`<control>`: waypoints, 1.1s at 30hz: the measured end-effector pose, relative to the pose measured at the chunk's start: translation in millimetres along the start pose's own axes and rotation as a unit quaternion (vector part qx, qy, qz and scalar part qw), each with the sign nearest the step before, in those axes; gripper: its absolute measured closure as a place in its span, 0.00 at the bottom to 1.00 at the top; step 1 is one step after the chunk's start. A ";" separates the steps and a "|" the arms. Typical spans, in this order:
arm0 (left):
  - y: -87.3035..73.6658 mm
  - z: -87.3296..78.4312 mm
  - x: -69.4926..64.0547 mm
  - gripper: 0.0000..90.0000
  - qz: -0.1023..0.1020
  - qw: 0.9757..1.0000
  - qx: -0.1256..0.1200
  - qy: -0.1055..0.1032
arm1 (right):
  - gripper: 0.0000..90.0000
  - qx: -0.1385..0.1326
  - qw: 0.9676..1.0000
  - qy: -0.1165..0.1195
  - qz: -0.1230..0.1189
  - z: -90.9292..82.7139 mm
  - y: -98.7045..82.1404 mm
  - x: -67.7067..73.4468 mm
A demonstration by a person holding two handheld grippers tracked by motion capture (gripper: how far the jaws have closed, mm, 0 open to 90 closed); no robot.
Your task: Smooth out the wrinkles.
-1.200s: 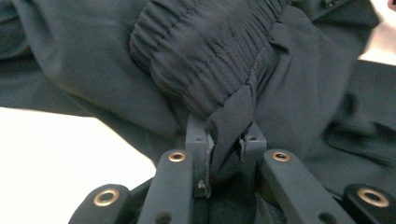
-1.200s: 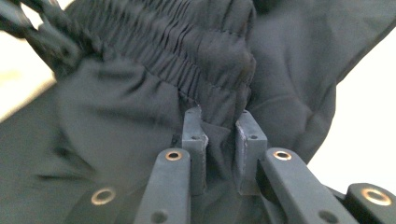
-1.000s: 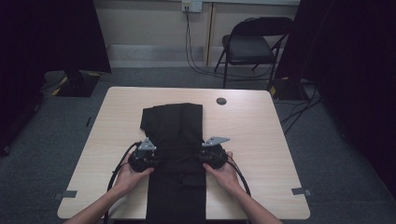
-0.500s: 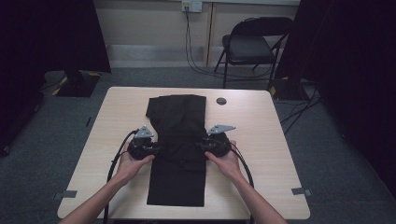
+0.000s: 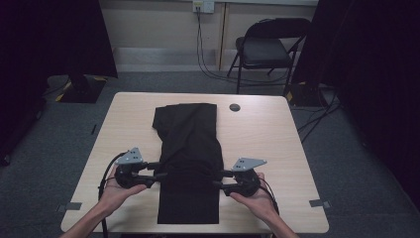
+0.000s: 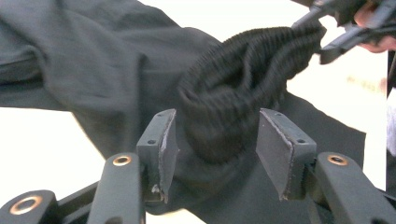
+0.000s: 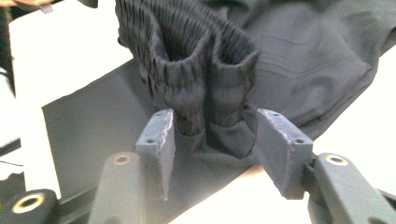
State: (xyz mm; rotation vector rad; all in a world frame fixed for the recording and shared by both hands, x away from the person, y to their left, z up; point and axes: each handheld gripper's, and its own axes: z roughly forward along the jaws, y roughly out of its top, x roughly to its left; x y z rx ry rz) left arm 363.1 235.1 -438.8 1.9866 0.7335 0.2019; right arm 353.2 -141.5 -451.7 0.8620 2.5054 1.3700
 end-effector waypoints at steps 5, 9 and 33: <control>-0.2 6.6 21.9 0.56 -0.055 0.997 -0.010 0.051 | 0.53 -0.025 0.999 -0.028 0.013 -7.8 6.3 -7.8; -3.6 26.4 21.6 0.54 -0.020 0.995 0.051 0.079 | 0.56 -0.046 0.998 -0.037 0.025 5.6 20.1 -18.7; -8.6 36.4 0.9 0.44 0.009 0.996 0.069 0.057 | 0.51 0.086 0.994 0.003 -0.070 55.6 -11.4 44.6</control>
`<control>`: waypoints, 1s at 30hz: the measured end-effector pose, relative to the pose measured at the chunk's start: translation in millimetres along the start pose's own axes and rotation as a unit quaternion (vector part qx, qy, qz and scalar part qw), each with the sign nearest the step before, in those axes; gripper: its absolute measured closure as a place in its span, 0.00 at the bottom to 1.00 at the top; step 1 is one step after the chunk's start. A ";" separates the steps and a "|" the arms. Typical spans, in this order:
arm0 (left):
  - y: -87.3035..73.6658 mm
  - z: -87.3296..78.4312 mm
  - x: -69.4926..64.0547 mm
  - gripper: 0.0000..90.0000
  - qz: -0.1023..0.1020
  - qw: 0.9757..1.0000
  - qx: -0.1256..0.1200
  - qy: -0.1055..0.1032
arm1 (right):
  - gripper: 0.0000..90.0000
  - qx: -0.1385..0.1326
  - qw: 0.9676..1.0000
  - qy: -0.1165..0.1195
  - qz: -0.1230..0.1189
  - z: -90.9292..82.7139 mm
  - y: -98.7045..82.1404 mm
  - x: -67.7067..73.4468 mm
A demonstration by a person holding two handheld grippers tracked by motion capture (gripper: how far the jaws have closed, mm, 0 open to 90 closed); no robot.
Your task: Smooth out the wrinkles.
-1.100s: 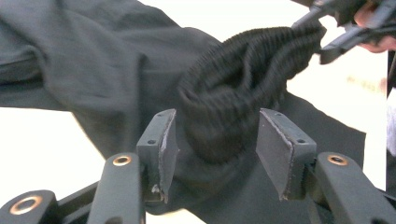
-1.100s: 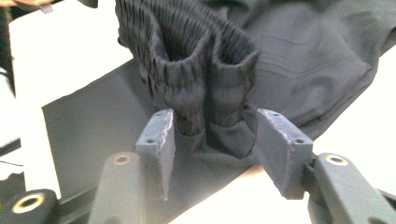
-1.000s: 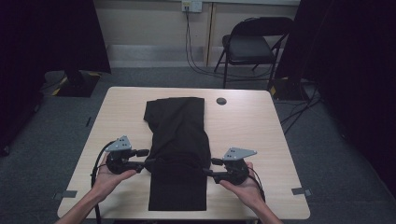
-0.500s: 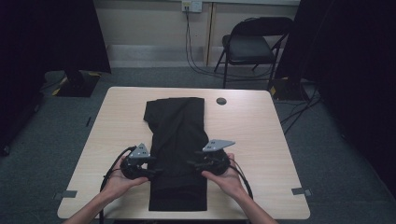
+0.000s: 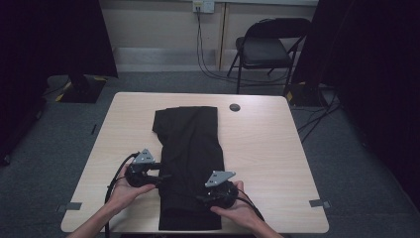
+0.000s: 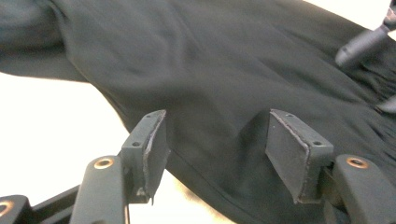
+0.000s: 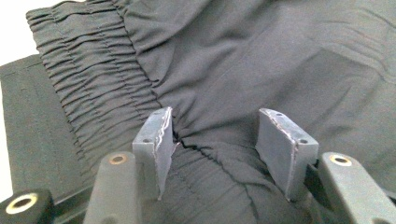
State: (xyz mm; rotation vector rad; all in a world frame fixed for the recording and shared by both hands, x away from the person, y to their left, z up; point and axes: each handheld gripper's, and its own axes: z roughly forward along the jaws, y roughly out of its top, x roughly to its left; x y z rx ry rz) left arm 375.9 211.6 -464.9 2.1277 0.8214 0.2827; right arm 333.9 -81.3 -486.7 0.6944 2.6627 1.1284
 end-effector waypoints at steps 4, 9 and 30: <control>2.3 0.0 -0.7 0.46 -0.001 1.000 -0.006 -0.004 | 0.48 0.009 0.999 0.047 0.000 -8.0 -4.8 11.9; 10.5 0.2 2.2 0.50 -0.005 1.000 -0.012 0.000 | 0.44 -0.027 0.999 0.036 0.019 -15.1 4.6 0.0; 15.3 55.1 30.5 0.59 -0.007 0.999 0.042 0.028 | 0.37 -0.020 0.994 -0.062 0.085 55.8 45.5 -90.0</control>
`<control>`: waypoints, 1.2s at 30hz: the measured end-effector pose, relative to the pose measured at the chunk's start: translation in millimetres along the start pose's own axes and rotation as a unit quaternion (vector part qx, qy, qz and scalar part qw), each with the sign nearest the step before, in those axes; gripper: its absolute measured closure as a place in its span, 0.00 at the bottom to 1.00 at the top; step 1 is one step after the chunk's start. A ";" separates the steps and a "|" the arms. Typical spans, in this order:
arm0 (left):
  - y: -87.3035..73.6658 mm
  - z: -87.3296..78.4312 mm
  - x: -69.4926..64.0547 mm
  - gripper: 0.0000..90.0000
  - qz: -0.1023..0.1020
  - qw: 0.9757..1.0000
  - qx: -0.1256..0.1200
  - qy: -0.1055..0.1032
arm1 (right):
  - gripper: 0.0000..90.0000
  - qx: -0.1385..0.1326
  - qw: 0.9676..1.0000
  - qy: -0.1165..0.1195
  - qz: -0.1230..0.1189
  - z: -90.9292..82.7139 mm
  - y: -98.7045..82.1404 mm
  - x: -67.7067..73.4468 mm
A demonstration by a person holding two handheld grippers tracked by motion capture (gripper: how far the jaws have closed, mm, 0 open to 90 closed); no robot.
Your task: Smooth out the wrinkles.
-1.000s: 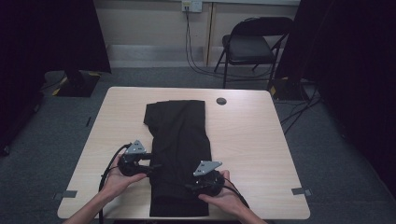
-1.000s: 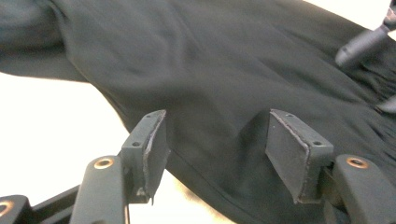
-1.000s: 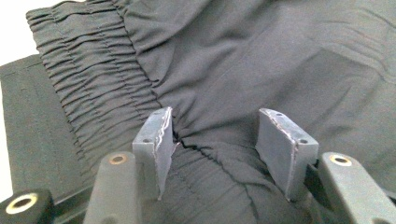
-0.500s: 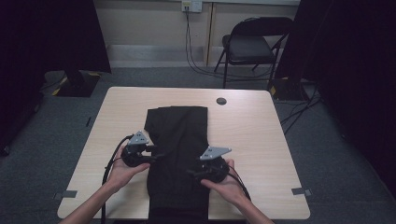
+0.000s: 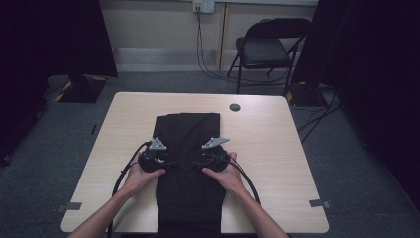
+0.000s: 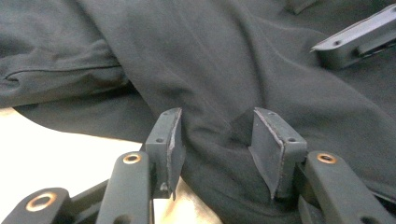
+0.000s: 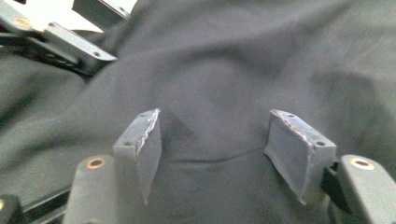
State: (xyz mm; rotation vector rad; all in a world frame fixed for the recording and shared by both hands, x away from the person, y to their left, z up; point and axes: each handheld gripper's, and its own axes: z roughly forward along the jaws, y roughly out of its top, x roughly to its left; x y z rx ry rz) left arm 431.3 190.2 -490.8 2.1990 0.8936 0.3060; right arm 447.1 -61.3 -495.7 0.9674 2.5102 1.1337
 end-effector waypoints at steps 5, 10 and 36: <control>-2.5 0.8 -9.8 0.59 0.001 1.000 0.001 0.003 | 0.37 0.010 1.000 -0.003 -0.019 -0.9 -3.1 0.6; -0.6 1.4 -19.4 0.59 0.016 1.000 0.010 -0.025 | 0.37 0.002 1.000 0.001 -0.025 -8.9 -12.7 -0.8; 12.3 -1.3 -18.3 0.41 -0.005 0.999 -0.023 -0.029 | 0.37 0.012 0.999 0.027 -0.038 -48.8 -49.3 22.0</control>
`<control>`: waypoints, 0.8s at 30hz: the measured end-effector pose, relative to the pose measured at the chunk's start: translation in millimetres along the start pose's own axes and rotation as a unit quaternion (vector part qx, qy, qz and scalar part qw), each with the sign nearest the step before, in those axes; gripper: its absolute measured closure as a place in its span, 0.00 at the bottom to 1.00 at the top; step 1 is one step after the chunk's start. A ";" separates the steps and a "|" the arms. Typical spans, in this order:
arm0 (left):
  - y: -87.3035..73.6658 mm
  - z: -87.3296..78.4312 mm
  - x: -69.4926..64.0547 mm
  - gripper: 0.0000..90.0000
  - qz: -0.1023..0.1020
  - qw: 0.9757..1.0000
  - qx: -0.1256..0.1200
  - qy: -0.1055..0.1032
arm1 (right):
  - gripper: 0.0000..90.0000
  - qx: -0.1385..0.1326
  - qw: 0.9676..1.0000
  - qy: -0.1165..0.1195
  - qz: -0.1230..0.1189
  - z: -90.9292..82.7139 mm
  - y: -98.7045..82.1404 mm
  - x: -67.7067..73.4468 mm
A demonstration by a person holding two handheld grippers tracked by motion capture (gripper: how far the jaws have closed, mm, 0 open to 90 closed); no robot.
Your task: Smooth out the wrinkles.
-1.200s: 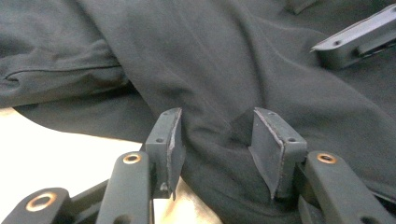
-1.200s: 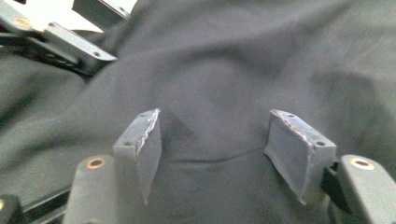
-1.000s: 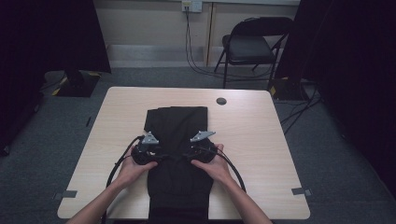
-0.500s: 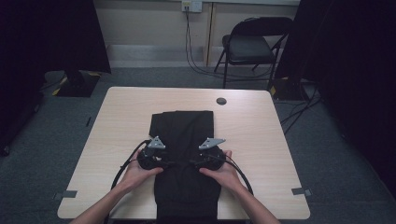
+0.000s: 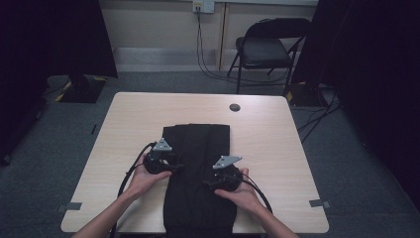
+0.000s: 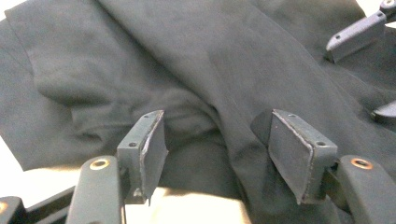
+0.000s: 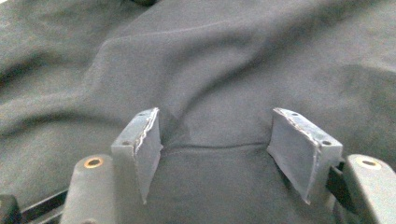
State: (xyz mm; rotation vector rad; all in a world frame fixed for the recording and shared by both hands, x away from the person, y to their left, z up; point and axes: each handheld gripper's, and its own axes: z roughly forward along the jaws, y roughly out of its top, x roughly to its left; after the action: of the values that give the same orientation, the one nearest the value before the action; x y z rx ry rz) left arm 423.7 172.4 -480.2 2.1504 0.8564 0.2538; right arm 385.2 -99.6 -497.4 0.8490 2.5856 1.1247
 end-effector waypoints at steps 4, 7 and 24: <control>1.7 -3.2 0.5 0.39 -0.004 1.000 -0.011 -0.004 | 0.37 0.000 1.000 0.011 -0.008 -6.4 -6.8 10.3; 2.5 -4.2 -1.3 0.39 0.005 1.000 -0.013 -0.010 | 0.37 0.004 0.999 0.023 -0.023 -10.0 -10.0 18.2; -14.4 -8.6 -16.2 0.48 0.028 0.998 0.041 -0.037 | 0.36 0.026 0.997 0.049 -0.047 -21.3 -14.6 39.5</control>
State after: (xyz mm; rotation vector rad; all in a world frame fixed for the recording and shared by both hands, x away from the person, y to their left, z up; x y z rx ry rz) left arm 400.6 173.7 -483.6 2.2490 0.7776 0.1689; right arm 338.5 -97.8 -491.3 0.6919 2.7129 1.1046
